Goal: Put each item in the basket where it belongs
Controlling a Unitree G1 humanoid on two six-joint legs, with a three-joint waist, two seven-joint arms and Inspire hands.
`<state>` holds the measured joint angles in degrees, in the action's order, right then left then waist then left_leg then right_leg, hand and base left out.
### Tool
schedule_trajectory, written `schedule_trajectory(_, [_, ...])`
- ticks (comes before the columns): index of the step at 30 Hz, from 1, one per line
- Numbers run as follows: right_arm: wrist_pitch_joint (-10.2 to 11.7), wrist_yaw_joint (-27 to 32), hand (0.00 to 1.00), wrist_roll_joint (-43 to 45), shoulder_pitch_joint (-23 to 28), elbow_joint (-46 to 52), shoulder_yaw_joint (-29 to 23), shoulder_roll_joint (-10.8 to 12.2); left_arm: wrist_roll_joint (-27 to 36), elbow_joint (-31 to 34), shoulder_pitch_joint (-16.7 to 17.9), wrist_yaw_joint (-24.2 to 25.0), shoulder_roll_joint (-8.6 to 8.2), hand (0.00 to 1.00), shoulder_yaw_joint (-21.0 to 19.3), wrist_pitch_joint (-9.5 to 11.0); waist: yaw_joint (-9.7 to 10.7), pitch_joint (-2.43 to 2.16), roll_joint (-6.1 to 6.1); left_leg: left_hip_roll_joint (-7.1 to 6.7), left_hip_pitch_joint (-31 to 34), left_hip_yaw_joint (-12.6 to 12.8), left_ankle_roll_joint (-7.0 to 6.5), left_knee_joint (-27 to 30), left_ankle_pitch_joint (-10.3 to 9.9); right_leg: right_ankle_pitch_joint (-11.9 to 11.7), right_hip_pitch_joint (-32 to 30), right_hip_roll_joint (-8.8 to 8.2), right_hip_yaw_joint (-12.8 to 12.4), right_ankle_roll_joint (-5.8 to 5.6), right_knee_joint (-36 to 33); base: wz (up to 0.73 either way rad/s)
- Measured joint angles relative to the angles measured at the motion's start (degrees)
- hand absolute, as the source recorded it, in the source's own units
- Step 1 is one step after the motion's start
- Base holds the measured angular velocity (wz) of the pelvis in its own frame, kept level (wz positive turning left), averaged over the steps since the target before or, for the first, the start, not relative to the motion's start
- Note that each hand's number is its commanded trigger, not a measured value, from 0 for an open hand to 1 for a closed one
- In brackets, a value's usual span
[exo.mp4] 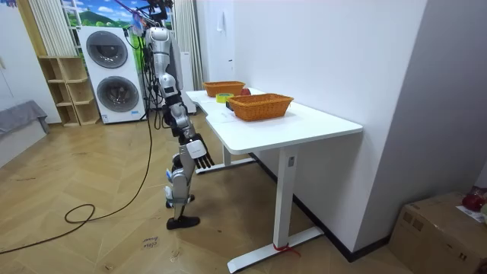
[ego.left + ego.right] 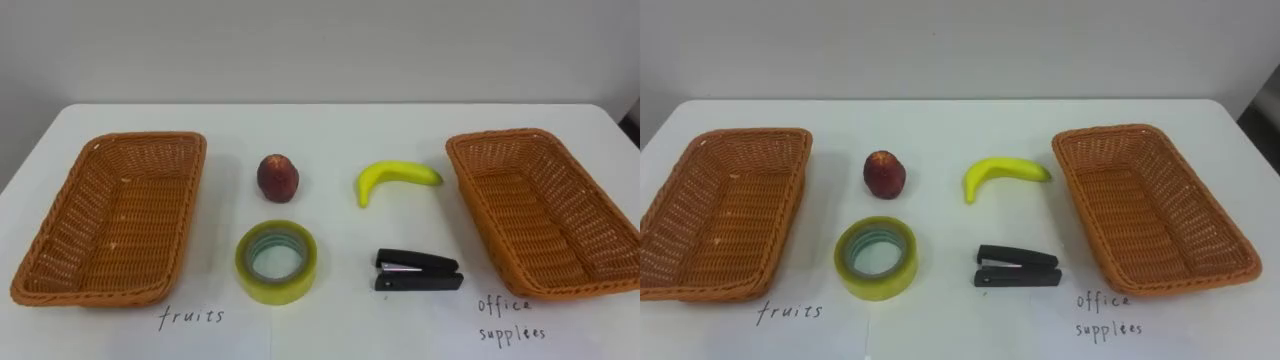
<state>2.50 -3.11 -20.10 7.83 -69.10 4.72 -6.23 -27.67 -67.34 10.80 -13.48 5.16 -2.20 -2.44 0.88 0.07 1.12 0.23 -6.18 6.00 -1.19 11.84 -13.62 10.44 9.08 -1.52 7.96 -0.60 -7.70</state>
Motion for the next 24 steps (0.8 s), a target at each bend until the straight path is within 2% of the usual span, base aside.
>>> schedule_trajectory(8, [0.6, 0.0, 0.0, 0.2, -0.1, 0.1, 0.8, -0.1, 0.0, 0.0, 0.0, -0.9, 0.09, 0.0, 0.0, 1.2, -0.2, 0.07, 0.16, -0.04, 0.1, -0.1, 0.0, 0.0, 0.0, 0.0, 0.1, -0.02, 0.1, 0.0, 0.0, 0.0])
schedule_trajectory(17, [0.6, -0.1, 0.0, 0.1, 0.0, -0.1, 0.9, 0.0, 0.0, 0.0, 0.0, -0.9, 0.1, 0.0, 0.0, 1.3, -1.0, 0.16, 0.63, -0.07, 0.5, -0.1, 0.0, 0.0, 0.0, 0.0, 0.0, -0.04, 0.2, -0.02, 0.1, 0.0])
schedule_trajectory(24, [0.6, -0.4, 0.0, -2.1, 0.0, -1.0, 0.9, 0.0, 0.0, 0.0, 0.0, -1.0, 0.16, 0.0, 0.0, 1.3, -1.0, 0.16, 0.55, -0.1, 0.5, -0.5, 0.0, -0.1, 0.0, 0.0, 0.1, -0.07, 0.6, -0.02, 0.1, 0.0])
